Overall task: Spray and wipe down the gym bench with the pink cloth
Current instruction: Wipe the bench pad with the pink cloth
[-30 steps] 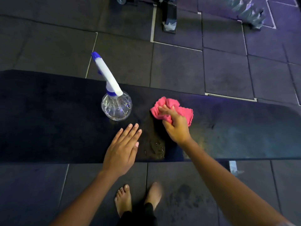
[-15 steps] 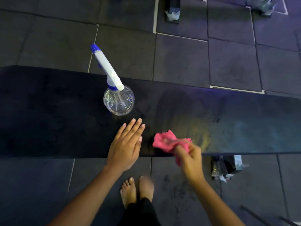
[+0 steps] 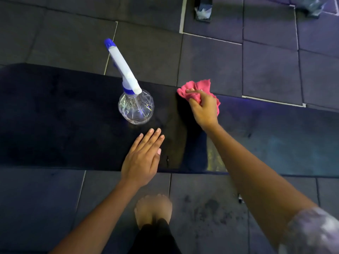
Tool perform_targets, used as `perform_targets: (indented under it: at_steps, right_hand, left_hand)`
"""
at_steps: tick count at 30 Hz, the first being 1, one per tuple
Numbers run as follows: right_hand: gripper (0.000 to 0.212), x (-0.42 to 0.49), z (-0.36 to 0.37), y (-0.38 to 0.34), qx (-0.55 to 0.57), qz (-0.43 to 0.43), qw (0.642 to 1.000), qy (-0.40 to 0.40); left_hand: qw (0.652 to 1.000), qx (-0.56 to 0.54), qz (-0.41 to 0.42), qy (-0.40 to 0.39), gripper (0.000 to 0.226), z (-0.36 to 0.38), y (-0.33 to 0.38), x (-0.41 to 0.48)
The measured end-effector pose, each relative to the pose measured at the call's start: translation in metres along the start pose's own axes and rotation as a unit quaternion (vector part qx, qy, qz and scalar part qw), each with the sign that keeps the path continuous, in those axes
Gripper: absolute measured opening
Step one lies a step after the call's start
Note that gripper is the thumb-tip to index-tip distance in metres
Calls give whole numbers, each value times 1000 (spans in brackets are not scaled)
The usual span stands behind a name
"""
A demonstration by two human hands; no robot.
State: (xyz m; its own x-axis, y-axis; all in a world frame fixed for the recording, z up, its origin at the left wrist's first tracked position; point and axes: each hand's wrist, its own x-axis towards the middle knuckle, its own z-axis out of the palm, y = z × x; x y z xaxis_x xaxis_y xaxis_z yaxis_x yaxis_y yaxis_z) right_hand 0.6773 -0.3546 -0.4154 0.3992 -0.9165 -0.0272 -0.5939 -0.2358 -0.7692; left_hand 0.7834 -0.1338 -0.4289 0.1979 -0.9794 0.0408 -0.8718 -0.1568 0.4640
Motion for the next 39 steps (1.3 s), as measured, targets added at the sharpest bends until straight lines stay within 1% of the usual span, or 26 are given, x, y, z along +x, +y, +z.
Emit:
perform_targets:
  at_steps: [2, 5, 7, 10, 14, 16, 17, 19, 20, 22, 24, 25, 26, 27, 28, 30, 31, 32, 33, 35, 37, 39]
  right_hand:
    - [31, -18, 2, 3, 21, -10, 999, -27]
    - [31, -50, -3, 6, 53, -35, 991, -117]
    - [32, -76, -10, 2, 59, -59, 984, -156]
    - [32, -112, -20, 3, 71, -84, 975, -191]
    - [31, -160, -31, 9, 61, -98, 965, -236]
    - [29, -172, -36, 11, 65, -96, 962, -247]
    - [29, -175, -39, 12, 80, -79, 962, -250]
    - [32, -177, -50, 5, 118, -1, 965, -233]
    - [34, -176, -55, 1, 138, 45, 968, -203]
    - [34, -169, -67, -5, 195, 105, 970, -100]
    - [29, -160, -79, -10, 251, 120, 960, 4]
    - [28, -155, -84, -12, 243, 104, 964, 40]
    - [30, -151, -86, -13, 210, 84, 973, 56]
    - [35, -149, -83, -12, 165, 63, 983, 56]
    - [40, -148, -79, -10, 113, 39, 992, 41]
    - [48, -148, -59, -2, -29, -18, 999, -42]
    - [53, -151, -47, 2, -117, -35, 989, -87]
    - [57, -154, -34, 7, -192, -41, 974, -115]
    - [62, -158, -24, 10, -246, -45, 960, -125]
    - [70, -163, -12, 14, -295, -43, 948, -111]
    - [80, -165, -8, 14, -303, -44, 946, -106]
    - [86, -165, -9, 13, -297, -46, 947, -108]
  left_hand:
    - [1000, -10, -9, 11, 43, 1, 1, 1]
    - [1000, -9, -14, 10, 45, 1, 0, 2]
    - [1000, -5, -14, 7, 45, 1, 0, 1]
    - [1000, -7, -21, 5, 45, 0, 1, 1]
    - [1000, -14, -18, -12, 46, -3, 2, 1]
    - [1000, -14, -17, -20, 47, -5, 2, 1]
    - [1000, -11, -16, -25, 47, -6, 2, 1]
    - [999, -5, -17, -33, 48, -7, 6, 0]
    - [999, -4, -18, -35, 48, -8, 9, -1]
    - [999, -6, -19, -43, 49, -9, 16, -3]
    - [998, -12, -23, -52, 49, -11, 24, -6]
    - [998, -17, -29, -53, 49, -13, 28, -7]
    - [998, -23, -36, -55, 49, -13, 30, -8]
    - [997, -26, -42, -58, 49, -13, 30, -9]
    - [997, -25, -45, -60, 50, -14, 31, -9]
    - [997, -11, -45, -65, 51, -12, 31, -10]
    - [997, 0, -45, -69, 52, -11, 30, -11]
    - [996, 12, -46, -75, 53, -9, 29, -13]
    - [995, 24, -47, -81, 55, -8, 28, -14]
    - [994, 37, -42, -91, 56, -5, 26, -17]
    - [994, 40, -33, -96, 57, -3, 23, -19]
    - [994, 42, -28, -96, 56, -4, 20, -20]
